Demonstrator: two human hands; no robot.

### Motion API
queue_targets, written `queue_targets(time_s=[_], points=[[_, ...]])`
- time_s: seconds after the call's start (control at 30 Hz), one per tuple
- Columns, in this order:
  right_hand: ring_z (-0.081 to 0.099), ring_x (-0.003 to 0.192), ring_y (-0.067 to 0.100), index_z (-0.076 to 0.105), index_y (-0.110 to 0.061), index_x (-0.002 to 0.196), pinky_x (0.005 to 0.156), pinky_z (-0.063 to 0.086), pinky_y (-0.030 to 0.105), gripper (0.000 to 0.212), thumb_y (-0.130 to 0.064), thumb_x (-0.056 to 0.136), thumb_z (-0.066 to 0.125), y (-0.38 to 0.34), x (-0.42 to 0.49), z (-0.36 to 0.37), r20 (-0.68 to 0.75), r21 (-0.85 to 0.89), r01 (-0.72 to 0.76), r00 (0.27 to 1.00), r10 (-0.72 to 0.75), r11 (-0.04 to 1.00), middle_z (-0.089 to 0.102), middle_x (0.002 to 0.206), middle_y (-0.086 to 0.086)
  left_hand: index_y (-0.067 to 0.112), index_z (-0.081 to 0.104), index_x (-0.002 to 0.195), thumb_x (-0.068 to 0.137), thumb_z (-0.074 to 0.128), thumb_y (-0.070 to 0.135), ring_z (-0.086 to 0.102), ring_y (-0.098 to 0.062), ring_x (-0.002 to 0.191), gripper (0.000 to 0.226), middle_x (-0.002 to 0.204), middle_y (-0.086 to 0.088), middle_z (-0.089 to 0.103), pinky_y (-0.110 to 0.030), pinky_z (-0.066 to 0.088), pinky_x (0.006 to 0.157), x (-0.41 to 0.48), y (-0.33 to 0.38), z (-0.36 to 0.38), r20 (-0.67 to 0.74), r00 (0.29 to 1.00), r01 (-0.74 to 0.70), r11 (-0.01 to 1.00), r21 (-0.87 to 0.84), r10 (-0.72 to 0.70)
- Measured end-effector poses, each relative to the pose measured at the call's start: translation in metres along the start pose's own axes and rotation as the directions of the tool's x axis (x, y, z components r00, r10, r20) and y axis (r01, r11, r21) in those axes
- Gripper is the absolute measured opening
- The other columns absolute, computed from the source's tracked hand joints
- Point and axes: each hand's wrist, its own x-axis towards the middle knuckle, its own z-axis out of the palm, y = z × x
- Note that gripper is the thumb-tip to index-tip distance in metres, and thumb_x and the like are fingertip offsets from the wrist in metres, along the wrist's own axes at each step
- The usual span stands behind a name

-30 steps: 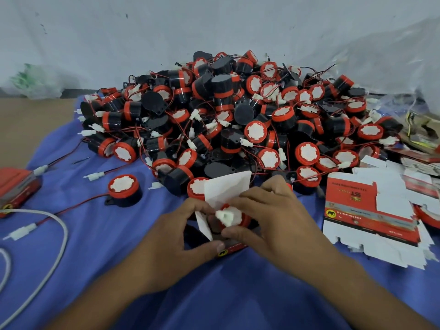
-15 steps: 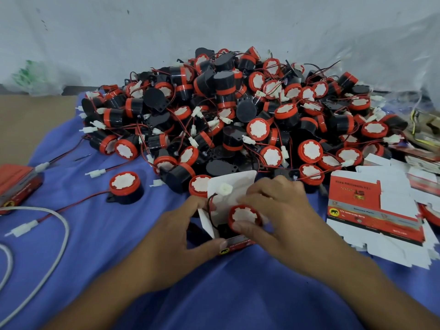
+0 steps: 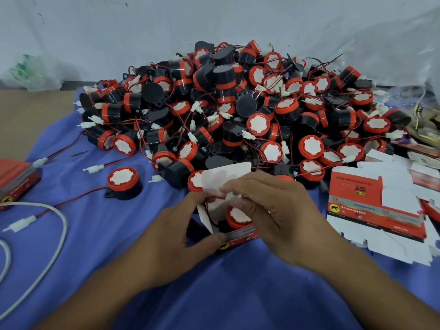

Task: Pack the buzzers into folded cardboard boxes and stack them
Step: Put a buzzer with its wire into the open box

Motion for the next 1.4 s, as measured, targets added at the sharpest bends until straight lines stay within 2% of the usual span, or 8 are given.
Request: queue_targets(time_s=[0.13, 0.2, 0.33, 0.5, 0.73, 0.87, 1.07, 1.4], points=[[0.058, 0.079, -0.007, 0.064, -0.011, 0.117, 0.068, 0.042, 0.009, 0.02, -0.005, 0.098, 0.058, 0.002, -0.001, -0.004, 0.122, 0.086, -0.226, 0.969, 0.215, 0.97, 0.067, 0.087, -0.01, 0.063, 0.032, 0.132, 0.079, 0.057, 0.075, 0.063, 0.004, 0.097, 0.06, 0.113, 0.029, 0.061, -0.02, 0.054, 0.075, 0.001, 0.001, 0.0, 0.016, 1.0, -0.021, 1.0, 0.003, 0.021], [0.056, 0.073, -0.003, 0.06, -0.014, 0.107, 0.062, 0.04, 0.011, 0.012, -0.006, 0.098, 0.059, 0.005, -0.002, 0.0, 0.203, 0.087, -0.311, 0.936, 0.288, 0.947, 0.065, 0.08, -0.01, 0.065, 0.032, 0.13, 0.078, 0.057, 0.076, 0.064, 0.005, 0.095, 0.059, 0.112, 0.028, 0.061, -0.02, 0.054, 0.074, 0.0, 0.001, 0.0, -0.001, 1.0, -0.026, 1.0, -0.001, 0.026], [0.055, 0.069, 0.001, 0.067, -0.016, 0.094, 0.06, 0.038, 0.011, 0.001, -0.015, 0.094, 0.067, 0.01, -0.005, 0.009, 0.153, 0.014, -0.266, 0.953, 0.261, 0.964, 0.063, 0.074, -0.012, 0.057, 0.037, 0.125, 0.077, 0.058, 0.079, 0.064, 0.002, 0.095, 0.057, 0.11, 0.027, 0.059, -0.025, 0.057, 0.071, 0.0, -0.002, 0.001, -0.004, 1.0, -0.027, 1.0, -0.001, 0.027], [0.057, 0.066, 0.008, 0.075, -0.02, 0.089, 0.058, 0.047, 0.029, 0.01, -0.022, 0.09, 0.066, 0.003, -0.003, 0.02, 0.076, -0.09, -0.191, 0.977, 0.198, 0.977, 0.068, 0.072, -0.008, 0.059, 0.036, 0.13, 0.081, 0.057, 0.076, 0.063, 0.003, 0.097, 0.056, 0.117, 0.034, 0.056, -0.021, 0.055, 0.073, 0.001, 0.001, 0.001, 0.014, 0.998, -0.068, 0.997, 0.021, 0.067], [0.064, 0.065, 0.01, 0.075, -0.02, 0.086, 0.06, 0.05, 0.033, 0.021, -0.029, 0.093, 0.057, -0.012, 0.001, 0.021, 0.115, 0.026, -0.284, 0.953, 0.279, 0.959, 0.071, 0.073, -0.006, 0.066, 0.03, 0.127, 0.072, 0.052, 0.088, 0.064, 0.0, 0.094, 0.063, 0.115, 0.03, 0.057, -0.026, 0.056, 0.072, 0.001, 0.002, 0.003, -0.008, 0.999, -0.042, 0.998, 0.052, 0.042], [0.06, 0.073, 0.024, 0.074, -0.011, 0.078, 0.062, 0.05, 0.045, 0.02, -0.019, 0.089, 0.059, -0.008, 0.0, 0.023, 0.187, -0.169, -0.18, 0.96, 0.21, 0.969, 0.068, 0.081, 0.002, 0.062, 0.031, 0.131, 0.074, 0.057, 0.083, 0.064, 0.0, 0.097, 0.066, 0.112, 0.028, 0.061, -0.03, 0.058, 0.076, 0.001, 0.001, 0.003, 0.014, 0.999, -0.031, 0.999, 0.02, 0.03], [0.048, 0.092, 0.016, 0.077, -0.017, 0.082, 0.078, 0.044, 0.036, 0.011, -0.018, 0.089, 0.069, -0.001, -0.005, 0.023, 0.208, -0.176, -0.25, 0.936, 0.284, 0.952, 0.057, 0.094, -0.003, 0.065, 0.029, 0.129, 0.074, 0.053, 0.086, 0.064, -0.002, 0.096, 0.064, 0.111, 0.024, 0.061, -0.036, 0.058, 0.077, 0.0, 0.0, 0.003, 0.02, 0.999, -0.032, 0.998, 0.046, 0.031], [0.049, 0.083, 0.004, 0.073, -0.03, 0.093, 0.071, 0.046, 0.028, 0.008, -0.027, 0.085, 0.074, 0.002, 0.003, 0.021, 0.231, -0.127, -0.407, 0.875, 0.426, 0.905, 0.053, 0.088, -0.013, 0.063, 0.029, 0.131, 0.075, 0.054, 0.083, 0.061, 0.007, 0.099, 0.064, 0.113, 0.03, 0.059, -0.021, 0.056, 0.075, 0.001, -0.001, 0.004, 0.006, 0.999, -0.035, 0.998, 0.048, 0.035]])
